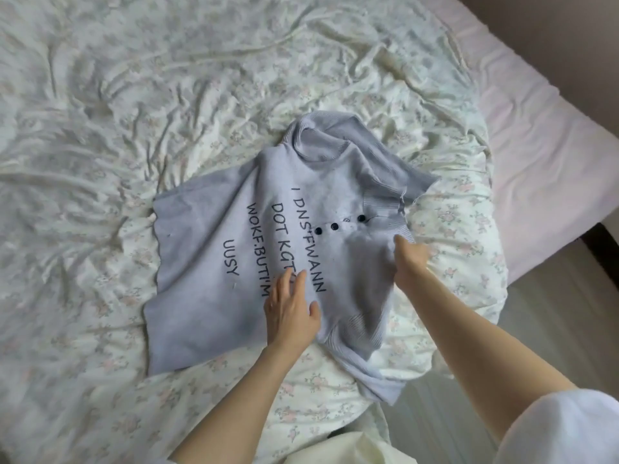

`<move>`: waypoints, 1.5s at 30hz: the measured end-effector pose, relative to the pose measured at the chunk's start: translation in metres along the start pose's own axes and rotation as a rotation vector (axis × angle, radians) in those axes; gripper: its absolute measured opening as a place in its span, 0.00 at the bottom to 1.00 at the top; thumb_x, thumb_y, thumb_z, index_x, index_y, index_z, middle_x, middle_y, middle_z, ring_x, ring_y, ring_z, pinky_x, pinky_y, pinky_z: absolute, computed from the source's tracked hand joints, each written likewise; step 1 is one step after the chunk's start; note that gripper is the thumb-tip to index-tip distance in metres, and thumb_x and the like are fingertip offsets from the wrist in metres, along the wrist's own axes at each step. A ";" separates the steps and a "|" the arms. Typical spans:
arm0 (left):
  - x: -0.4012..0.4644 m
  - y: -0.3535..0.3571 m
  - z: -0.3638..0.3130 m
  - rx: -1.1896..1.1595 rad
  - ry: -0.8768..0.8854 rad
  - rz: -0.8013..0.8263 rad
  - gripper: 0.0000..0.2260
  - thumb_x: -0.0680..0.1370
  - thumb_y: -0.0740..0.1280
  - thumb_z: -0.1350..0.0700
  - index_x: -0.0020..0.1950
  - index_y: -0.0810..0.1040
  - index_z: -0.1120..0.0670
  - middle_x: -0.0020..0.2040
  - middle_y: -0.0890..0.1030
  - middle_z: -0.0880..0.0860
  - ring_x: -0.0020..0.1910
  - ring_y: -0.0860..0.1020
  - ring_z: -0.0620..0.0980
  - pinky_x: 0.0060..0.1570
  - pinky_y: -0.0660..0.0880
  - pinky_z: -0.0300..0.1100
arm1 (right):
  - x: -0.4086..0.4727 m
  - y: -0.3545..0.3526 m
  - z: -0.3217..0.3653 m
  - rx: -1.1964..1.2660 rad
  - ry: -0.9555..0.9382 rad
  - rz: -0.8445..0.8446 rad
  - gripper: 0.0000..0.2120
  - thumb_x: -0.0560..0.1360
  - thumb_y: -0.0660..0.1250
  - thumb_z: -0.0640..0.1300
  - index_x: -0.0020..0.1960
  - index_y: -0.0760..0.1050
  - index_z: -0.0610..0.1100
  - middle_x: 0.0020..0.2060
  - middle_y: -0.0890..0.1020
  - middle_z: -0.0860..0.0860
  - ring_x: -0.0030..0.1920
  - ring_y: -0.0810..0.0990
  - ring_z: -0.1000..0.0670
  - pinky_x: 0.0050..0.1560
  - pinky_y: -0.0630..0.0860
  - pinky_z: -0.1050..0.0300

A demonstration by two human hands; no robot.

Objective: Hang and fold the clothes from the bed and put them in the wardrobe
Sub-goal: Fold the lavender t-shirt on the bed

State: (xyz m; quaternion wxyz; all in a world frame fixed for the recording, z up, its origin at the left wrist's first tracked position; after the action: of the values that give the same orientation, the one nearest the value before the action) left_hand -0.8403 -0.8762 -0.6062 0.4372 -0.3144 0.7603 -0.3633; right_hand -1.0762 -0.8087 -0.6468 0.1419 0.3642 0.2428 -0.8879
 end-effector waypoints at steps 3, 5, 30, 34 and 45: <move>0.018 0.009 -0.037 -0.034 0.073 0.037 0.27 0.78 0.62 0.52 0.76 0.58 0.51 0.76 0.55 0.53 0.75 0.52 0.53 0.71 0.58 0.51 | 0.008 0.012 0.013 0.097 0.078 0.024 0.09 0.74 0.64 0.37 0.37 0.66 0.40 0.38 0.73 0.45 0.41 0.74 0.46 0.47 0.73 0.52; 0.022 0.015 -0.051 -0.045 0.115 0.079 0.28 0.79 0.60 0.48 0.77 0.54 0.49 0.78 0.50 0.52 0.76 0.48 0.52 0.73 0.54 0.51 | 0.004 0.001 0.032 -0.023 -0.065 -0.026 0.09 0.74 0.62 0.38 0.37 0.66 0.41 0.39 0.74 0.44 0.41 0.73 0.46 0.44 0.71 0.51; 0.201 -0.050 -0.086 0.000 0.054 -0.031 0.25 0.80 0.59 0.51 0.75 0.57 0.54 0.74 0.59 0.54 0.72 0.60 0.54 0.66 0.66 0.48 | 0.089 0.047 0.168 -1.231 -0.728 0.059 0.16 0.79 0.53 0.46 0.64 0.64 0.41 0.58 0.76 0.43 0.60 0.71 0.42 0.57 0.65 0.45; 0.243 -0.063 -0.064 0.096 -0.004 -0.034 0.36 0.78 0.61 0.43 0.78 0.44 0.52 0.77 0.50 0.55 0.75 0.52 0.56 0.70 0.59 0.52 | 0.099 0.070 0.175 -1.269 -0.715 0.034 0.09 0.75 0.54 0.41 0.52 0.71 0.42 0.49 0.80 0.45 0.55 0.74 0.43 0.55 0.63 0.47; 0.329 -0.079 -0.073 -0.764 -0.172 0.232 0.31 0.68 0.77 0.51 0.66 0.67 0.55 0.61 0.75 0.49 0.57 0.75 0.47 0.54 0.70 0.38 | 0.070 0.100 0.333 -0.965 -1.483 -0.404 0.09 0.63 0.73 0.31 0.34 0.80 0.44 0.28 0.73 0.49 0.34 0.71 0.44 0.34 0.60 0.55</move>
State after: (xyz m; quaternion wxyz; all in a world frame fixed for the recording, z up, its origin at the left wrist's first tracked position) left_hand -1.0307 -1.1601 -0.6587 0.3891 -0.3957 0.8315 0.0248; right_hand -1.2739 -1.0761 -0.5245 0.2404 -0.4496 0.4940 -0.7043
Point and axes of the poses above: each hand's wrist, its own x-axis towards the middle knuckle, its own y-axis out of the palm, z = x × y, the point moved 7 cm from there along x, towards the middle knuckle
